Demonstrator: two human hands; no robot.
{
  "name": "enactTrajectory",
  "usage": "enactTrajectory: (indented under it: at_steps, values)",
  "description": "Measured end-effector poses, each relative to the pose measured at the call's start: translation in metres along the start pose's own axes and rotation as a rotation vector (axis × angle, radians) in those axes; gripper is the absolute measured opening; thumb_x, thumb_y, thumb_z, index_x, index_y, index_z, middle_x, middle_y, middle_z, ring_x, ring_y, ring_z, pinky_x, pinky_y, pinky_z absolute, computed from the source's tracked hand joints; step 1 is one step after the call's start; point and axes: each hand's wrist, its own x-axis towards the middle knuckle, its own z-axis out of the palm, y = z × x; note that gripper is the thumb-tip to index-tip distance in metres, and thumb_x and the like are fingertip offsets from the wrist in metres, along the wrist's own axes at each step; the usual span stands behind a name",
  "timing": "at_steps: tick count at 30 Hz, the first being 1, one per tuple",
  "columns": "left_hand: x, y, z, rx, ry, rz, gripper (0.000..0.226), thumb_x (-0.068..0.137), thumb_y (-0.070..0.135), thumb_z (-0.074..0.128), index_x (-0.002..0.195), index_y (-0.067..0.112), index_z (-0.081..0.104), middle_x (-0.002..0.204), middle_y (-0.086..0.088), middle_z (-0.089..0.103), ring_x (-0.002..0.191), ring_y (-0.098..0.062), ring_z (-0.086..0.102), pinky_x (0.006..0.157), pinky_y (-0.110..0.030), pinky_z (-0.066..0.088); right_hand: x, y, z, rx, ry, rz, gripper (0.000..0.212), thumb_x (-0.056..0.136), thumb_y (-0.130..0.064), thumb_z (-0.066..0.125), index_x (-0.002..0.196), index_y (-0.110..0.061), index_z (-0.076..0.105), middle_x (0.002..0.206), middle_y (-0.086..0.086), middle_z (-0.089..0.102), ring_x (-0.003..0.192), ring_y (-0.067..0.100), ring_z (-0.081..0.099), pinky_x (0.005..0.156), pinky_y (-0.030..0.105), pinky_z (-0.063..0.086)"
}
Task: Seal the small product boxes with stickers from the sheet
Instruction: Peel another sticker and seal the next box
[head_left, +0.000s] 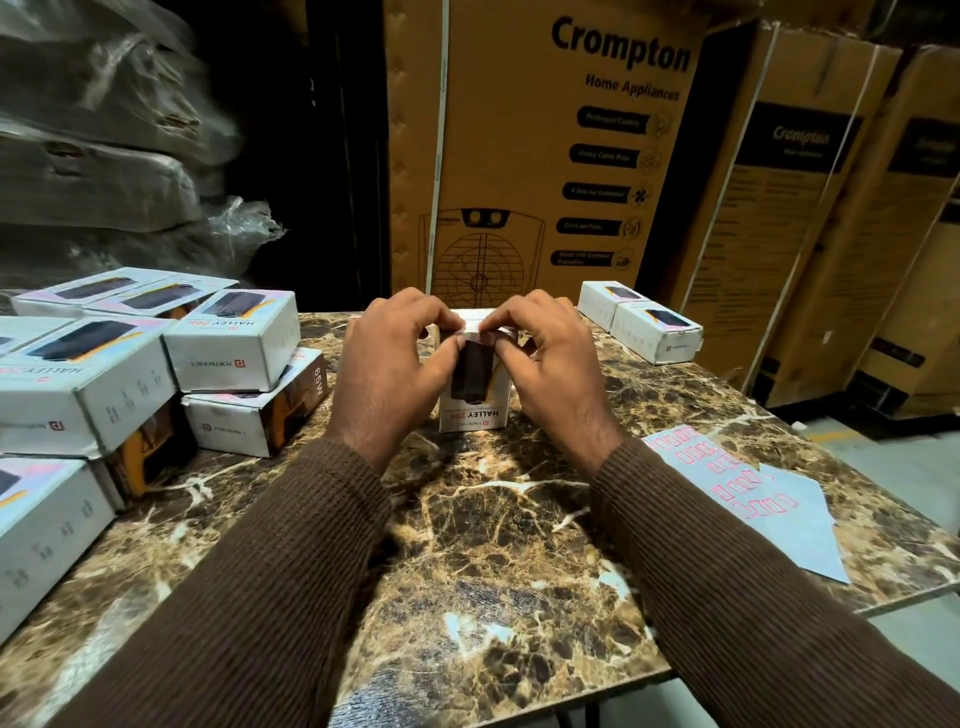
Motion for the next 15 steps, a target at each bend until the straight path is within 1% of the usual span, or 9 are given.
enactTrajectory:
  at_steps: [2,6,9,10,13,15]
  values:
    - [-0.0001,-0.0009,0.0,0.002,0.003,0.002,0.012,0.094,0.032,0.071,0.102,0.024,0.073,0.101,0.013,0.065,0.097,-0.016,0.058,0.087,-0.051,0.054,-0.001,0.0005,0.0001,0.001,0.006,0.001,0.006,0.097,-0.019,0.07,0.101,-0.022,0.072,0.099,-0.01,0.063,0.1,0.012,0.052,0.081,0.015,0.034]
    - [-0.0007,-0.0015,0.001,0.005,0.003,0.011,0.013,0.095,0.032,0.071,0.104,0.022,0.073,0.102,0.011,0.066,0.098,-0.016,0.059,0.086,-0.048,0.055,-0.0024,0.0017,0.0005,0.001,0.016,-0.003,0.008,0.099,-0.03,0.069,0.105,-0.025,0.07,0.102,-0.012,0.064,0.1,0.009,0.052,0.082,0.007,0.029]
    - [-0.0008,-0.002,0.0005,-0.02,0.006,0.023,0.014,0.095,0.029,0.072,0.106,0.02,0.075,0.104,0.01,0.068,0.1,-0.015,0.061,0.087,-0.046,0.056,-0.0011,0.0034,0.0013,0.002,0.022,-0.004,0.006,0.098,-0.027,0.069,0.104,-0.024,0.069,0.101,-0.013,0.063,0.099,0.011,0.054,0.081,0.009,0.031]
    - [-0.0011,-0.0026,-0.0001,-0.033,0.011,0.026,0.015,0.095,0.027,0.072,0.108,0.019,0.076,0.105,0.009,0.069,0.101,-0.014,0.062,0.088,-0.046,0.057,-0.0008,0.0042,0.0013,0.017,0.031,-0.002,0.006,0.098,-0.025,0.069,0.103,-0.023,0.068,0.101,-0.013,0.063,0.099,0.011,0.056,0.082,0.01,0.033]
    - [-0.0021,-0.004,-0.0014,-0.056,0.027,0.02,0.021,0.095,0.02,0.075,0.115,0.018,0.077,0.112,0.007,0.073,0.105,-0.012,0.063,0.092,-0.046,0.057,-0.0009,0.0079,-0.0004,0.089,0.047,0.003,0.01,0.096,-0.018,0.069,0.106,-0.021,0.068,0.104,-0.011,0.064,0.099,0.007,0.059,0.08,0.019,0.047]
    - [-0.0024,-0.0036,-0.0021,-0.073,0.03,0.017,0.027,0.094,0.018,0.076,0.121,0.018,0.075,0.117,0.006,0.073,0.107,-0.01,0.063,0.093,-0.041,0.058,-0.0016,0.0082,-0.0032,0.142,0.043,0.014,0.014,0.096,-0.015,0.07,0.107,-0.022,0.065,0.109,-0.01,0.061,0.1,0.002,0.057,0.075,0.016,0.053]
